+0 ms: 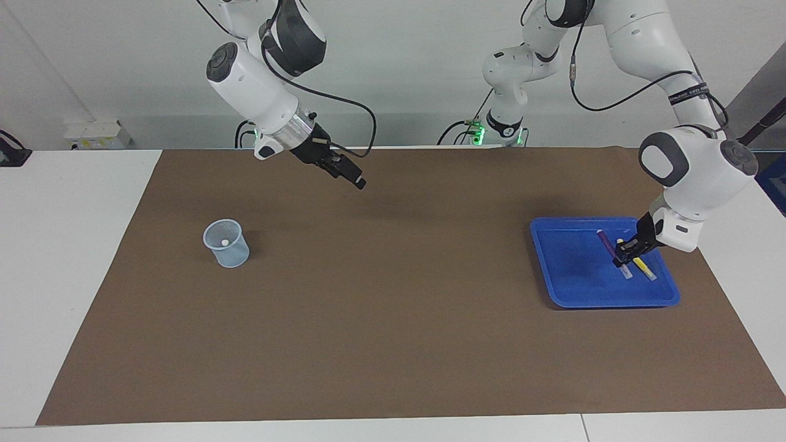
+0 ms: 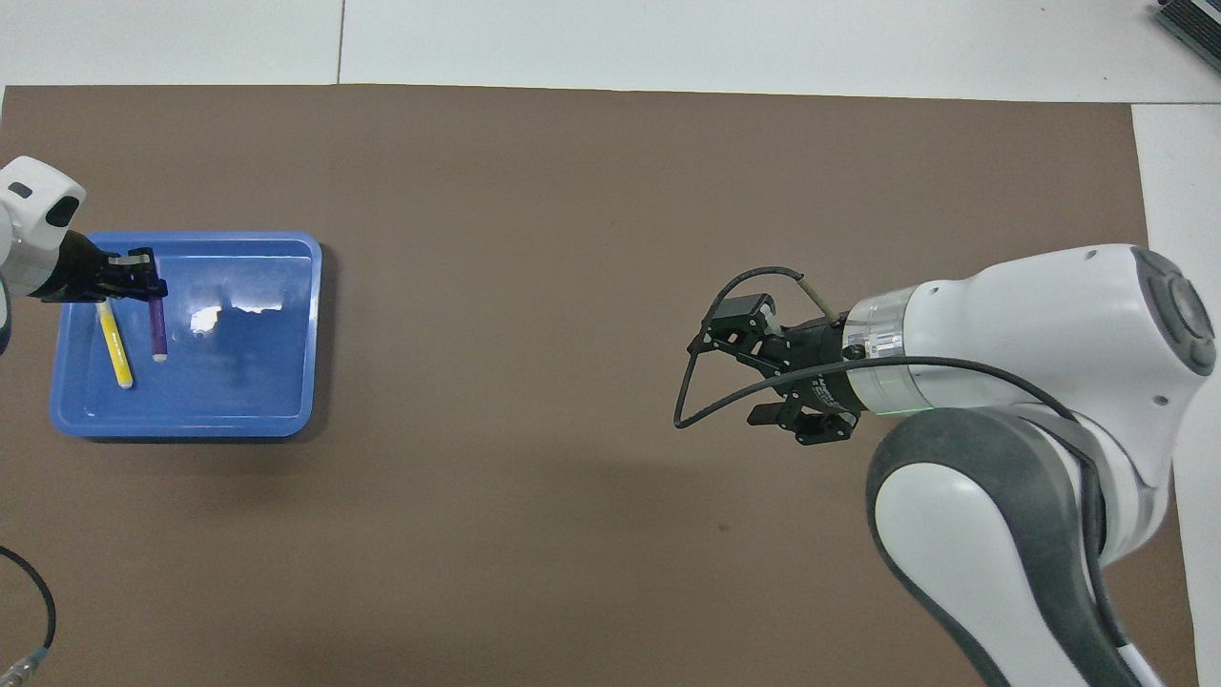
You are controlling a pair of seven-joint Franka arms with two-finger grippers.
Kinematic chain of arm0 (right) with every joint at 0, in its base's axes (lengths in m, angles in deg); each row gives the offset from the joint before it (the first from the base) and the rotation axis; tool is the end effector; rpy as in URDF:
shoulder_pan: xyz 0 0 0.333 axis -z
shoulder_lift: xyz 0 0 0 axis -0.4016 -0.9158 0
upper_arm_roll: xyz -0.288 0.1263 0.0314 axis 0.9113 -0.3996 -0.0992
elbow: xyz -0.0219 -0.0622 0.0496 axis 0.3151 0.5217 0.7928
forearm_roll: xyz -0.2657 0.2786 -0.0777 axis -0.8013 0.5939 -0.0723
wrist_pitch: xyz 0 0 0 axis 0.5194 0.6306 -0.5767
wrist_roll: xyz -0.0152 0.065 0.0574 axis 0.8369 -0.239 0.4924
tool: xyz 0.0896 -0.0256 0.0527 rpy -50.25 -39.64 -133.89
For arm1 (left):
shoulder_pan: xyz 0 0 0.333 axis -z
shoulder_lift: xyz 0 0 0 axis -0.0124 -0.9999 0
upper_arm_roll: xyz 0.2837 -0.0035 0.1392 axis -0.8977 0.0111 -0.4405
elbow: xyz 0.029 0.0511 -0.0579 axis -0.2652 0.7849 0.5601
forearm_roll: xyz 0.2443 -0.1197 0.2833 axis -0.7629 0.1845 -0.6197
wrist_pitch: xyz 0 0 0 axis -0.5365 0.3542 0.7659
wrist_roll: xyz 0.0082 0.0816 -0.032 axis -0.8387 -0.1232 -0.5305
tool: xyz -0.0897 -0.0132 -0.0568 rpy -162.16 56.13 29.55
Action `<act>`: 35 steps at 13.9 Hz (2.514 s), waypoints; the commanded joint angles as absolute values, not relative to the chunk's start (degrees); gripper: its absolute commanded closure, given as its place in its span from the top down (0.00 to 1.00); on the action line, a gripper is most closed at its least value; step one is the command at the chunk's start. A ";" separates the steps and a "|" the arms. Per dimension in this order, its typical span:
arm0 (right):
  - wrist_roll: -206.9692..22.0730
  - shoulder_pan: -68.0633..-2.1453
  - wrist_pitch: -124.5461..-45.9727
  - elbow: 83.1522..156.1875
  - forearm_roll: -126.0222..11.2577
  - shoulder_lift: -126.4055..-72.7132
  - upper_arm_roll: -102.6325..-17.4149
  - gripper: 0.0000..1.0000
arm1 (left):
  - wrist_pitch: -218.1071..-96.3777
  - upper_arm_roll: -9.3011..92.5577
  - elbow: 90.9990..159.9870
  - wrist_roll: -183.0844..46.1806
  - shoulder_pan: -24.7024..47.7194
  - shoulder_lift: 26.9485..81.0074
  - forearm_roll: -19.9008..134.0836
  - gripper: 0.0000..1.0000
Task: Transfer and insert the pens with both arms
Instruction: 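Grasp the purple pen in the tray with the left gripper, then lift the purple pen toward center while the right gripper approaches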
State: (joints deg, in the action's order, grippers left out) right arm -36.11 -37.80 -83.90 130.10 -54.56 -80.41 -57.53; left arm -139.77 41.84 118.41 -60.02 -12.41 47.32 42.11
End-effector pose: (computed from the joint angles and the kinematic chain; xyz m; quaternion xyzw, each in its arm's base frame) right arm 0.5116 0.2091 0.5112 -0.8974 0.3515 0.1037 0.2456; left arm 0.6319 0.0881 0.3981 0.9799 0.1791 0.0198 0.0853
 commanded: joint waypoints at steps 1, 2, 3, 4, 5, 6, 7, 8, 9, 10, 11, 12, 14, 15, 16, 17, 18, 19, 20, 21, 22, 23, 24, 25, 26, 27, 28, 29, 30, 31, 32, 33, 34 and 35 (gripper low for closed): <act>-35.23 -38.09 -85.17 130.97 -53.08 -79.91 -57.39 1.00 | -136.99 41.32 118.86 -73.08 -10.82 51.37 48.11 0.00; -35.32 -38.09 -85.17 130.97 -53.08 -79.91 -57.39 1.00 | -136.64 41.33 118.86 -78.53 -10.12 52.77 49.52 0.00; -35.23 -38.09 -85.17 130.97 -52.99 -79.91 -57.39 1.00 | -136.55 41.33 118.86 -84.07 -9.33 53.75 50.75 0.00; -35.23 -38.09 -85.17 130.97 -53.08 -79.91 -57.39 1.00 | -136.63 41.33 118.86 -89.95 -8.36 54.89 52.16 0.00; -35.32 -38.09 -85.17 130.97 -52.99 -79.91 -57.39 1.00 | -136.72 41.24 118.86 -95.49 -7.22 55.77 52.87 0.00; -35.23 -38.09 -85.17 130.97 -53.08 -79.91 -57.39 1.00 | -136.89 41.24 118.78 -100.94 -6.34 56.65 52.96 0.00; -35.32 -38.09 -85.17 130.97 -52.99 -79.91 -57.39 1.00 | -137.16 41.24 118.86 -106.39 -5.55 57.53 52.96 0.00; -35.23 -38.09 -85.17 130.97 -53.08 -79.91 -57.39 1.00 | -137.42 41.24 118.86 -111.49 -4.85 58.58 52.96 0.00; -35.23 -38.09 -85.17 130.97 -53.08 -79.91 -57.39 1.00 | -137.34 41.32 119.04 -115.46 -4.49 59.72 52.96 0.00; -35.32 -38.09 -85.17 130.97 -53.08 -79.91 -57.39 1.00 | -137.25 41.24 119.30 -118.98 -3.62 60.95 53.05 0.00; -35.23 -38.09 -85.17 130.97 -53.08 -79.91 -57.39 1.00 | -137.16 41.24 119.39 -123.63 -3.00 62.01 53.14 0.00; -35.23 -38.09 -85.17 130.97 -52.99 -79.91 -57.39 1.00 | -137.07 41.24 119.39 -127.59 -2.21 62.71 53.14 0.00; -35.23 -38.09 -85.17 130.97 -53.08 -79.91 -57.39 1.00 | -136.81 41.24 119.56 -135.32 -0.10 64.03 53.05 0.00; -35.23 -38.09 -85.26 130.97 -52.99 -79.91 -57.39 1.00 | -136.72 41.24 119.74 -139.28 1.04 64.65 53.05 0.00; -35.14 -38.09 -85.26 130.97 -52.99 -79.91 -57.48 1.00 | -136.55 41.24 119.83 -142.54 2.27 65.00 53.05 0.00; -35.14 -38.09 -85.26 130.88 -52.90 -79.91 -57.48 1.00 | -136.37 41.15 119.83 -144.48 4.11 65.35 52.96 0.00; -35.14 -38.09 -85.17 130.44 -51.25 -80.00 -57.48 1.00 | -135.76 41.15 120.18 -146.07 5.95 66.05 52.61 0.00; -35.14 -37.92 -85.17 130.18 -49.06 -79.91 -57.39 1.00 | -134.97 41.15 120.44 -147.30 7.02 66.76 52.26 0.00; -35.14 -37.57 -85.17 129.91 -47.99 -79.91 -57.39 1.00 | -134.35 41.15 120.88 -147.66 7.90 67.37 52.26 0.00; -35.06 -37.57 -85.52 129.39 -46.76 -79.91 -57.39 1.00 | -134.09 41.15 121.67 -147.84 8.86 68.16 52.26 0.00; -34.79 -38.00 -86.13 128.95 -44.75 -80.00 -57.39 1.00 | -134.08 41.24 122.81 -148.54 9.57 68.95 52.26 0.00; -33.92 -38.18 -88.23 128.34 -43.69 -80.00 -57.48 1.00 | -134.08 41.24 123.60 -149.42 10.53 69.48 52.26 0.00; -31.22 -39.05 -90.34 127.63 -43.67 -80.09 -57.83 1.00 | -134.08 41.24 124.65 -150.21 11.76 69.92 52.26 0.00; -29.01 -40.28 -91.66 126.67 -43.67 -80.35 -57.92 1.00 | -134.08 41.24 125.62 -151.43 12.73 70.54 52.26 0.00; -27.42 -41.33 -92.98 125.70 -43.67 -80.61 -57.92 1.00 | -134.08 41.24 126.59 -152.40 13.78 70.98 52.26 0.00; -26.36 -43.09 -95.26 125.52 -43.67 -80.79 -57.92 1.00 | -134.08 41.24 127.12 -153.37 14.40 71.33 52.26 0.00; -25.40 -44.50 -98.58 125.69 -43.67 -81.05 -57.92 1.00 | -134.00 41.32 127.56 -154.25 14.58 71.68 52.26 0.00; -24.52 -45.64 -101.66 125.87 -43.67 -81.31 -57.92 1.00 | -134.00 41.33 128.09 -154.78 15.63 71.95 52.26 0.00; -23.55 -46.70 -103.87 126.13 -43.67 -81.40 -57.92 1.00 | -134.00 41.33 128.53 -155.22 15.90 72.04 52.26 0.00; -23.28 -47.14 -104.67 126.31 -43.67 -81.41 -57.92 1.00 | -134.00 41.41 128.71 -155.92 15.99 72.21 52.26 0.00; -23.28 -47.23 -104.94 126.31 -43.67 -81.49 -57.92 1.00 | -133.91 41.50 128.79 -156.36 15.99 72.39 52.26 0.00; -23.10 -47.41 -105.12 126.22 -43.76 -81.93 -57.92 1.00 | -133.47 41.50 128.97 -156.89 16.34 72.47 52.26 0.00; -22.84 -48.37 -106.43 126.22 -43.76 -82.54 -57.92 1.00 | -133.29 41.50 128.97 -157.42 16.86 72.48 52.34 0.00; -22.40 -50.29 -109.92 126.22 -43.76 -83.24 -57.92 1.00 | -133.29 41.50 128.97 -157.94 16.96 72.48 52.35 0.00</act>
